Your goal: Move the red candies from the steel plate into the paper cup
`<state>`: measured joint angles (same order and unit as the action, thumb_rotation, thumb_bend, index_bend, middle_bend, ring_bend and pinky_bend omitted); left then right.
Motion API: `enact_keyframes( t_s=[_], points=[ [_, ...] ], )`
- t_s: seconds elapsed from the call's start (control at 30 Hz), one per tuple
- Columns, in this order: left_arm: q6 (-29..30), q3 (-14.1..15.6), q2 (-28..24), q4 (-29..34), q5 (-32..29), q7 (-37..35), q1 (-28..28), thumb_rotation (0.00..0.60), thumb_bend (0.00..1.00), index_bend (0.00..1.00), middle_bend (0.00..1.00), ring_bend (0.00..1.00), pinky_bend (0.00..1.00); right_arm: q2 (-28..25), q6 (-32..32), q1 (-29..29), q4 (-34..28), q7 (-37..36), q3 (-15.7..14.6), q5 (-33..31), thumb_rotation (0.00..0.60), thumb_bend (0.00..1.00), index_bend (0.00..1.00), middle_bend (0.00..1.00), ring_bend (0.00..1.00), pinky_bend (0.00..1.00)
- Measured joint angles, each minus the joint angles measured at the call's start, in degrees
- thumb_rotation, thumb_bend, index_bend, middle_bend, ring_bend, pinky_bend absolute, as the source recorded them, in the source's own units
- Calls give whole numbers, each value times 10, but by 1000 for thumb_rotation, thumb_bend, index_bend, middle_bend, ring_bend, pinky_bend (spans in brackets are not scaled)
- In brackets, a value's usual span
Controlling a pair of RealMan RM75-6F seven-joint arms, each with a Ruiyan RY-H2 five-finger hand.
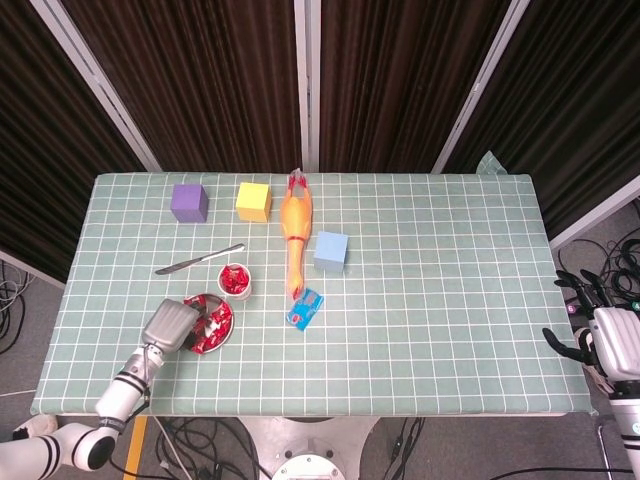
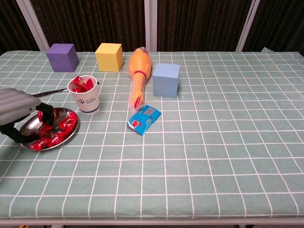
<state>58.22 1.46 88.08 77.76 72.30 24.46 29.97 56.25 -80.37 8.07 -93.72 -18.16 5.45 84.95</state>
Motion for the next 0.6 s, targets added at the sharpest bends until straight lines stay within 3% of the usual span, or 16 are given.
enact_keyframes(
  t_s=[0.2, 0.6],
  points=[
    [-4, -4, 5, -8, 0, -7, -2, 600, 341, 500, 528, 877, 1000, 0, 0, 0, 0, 0, 0, -1, 600, 195, 122, 237, 70, 427],
    [-13, -10, 10, -28, 10, -52, -3, 600, 441, 664, 705, 903, 1000, 0, 0, 0, 0, -1, 0, -1, 600, 195, 122, 237, 70, 427]
  ],
)
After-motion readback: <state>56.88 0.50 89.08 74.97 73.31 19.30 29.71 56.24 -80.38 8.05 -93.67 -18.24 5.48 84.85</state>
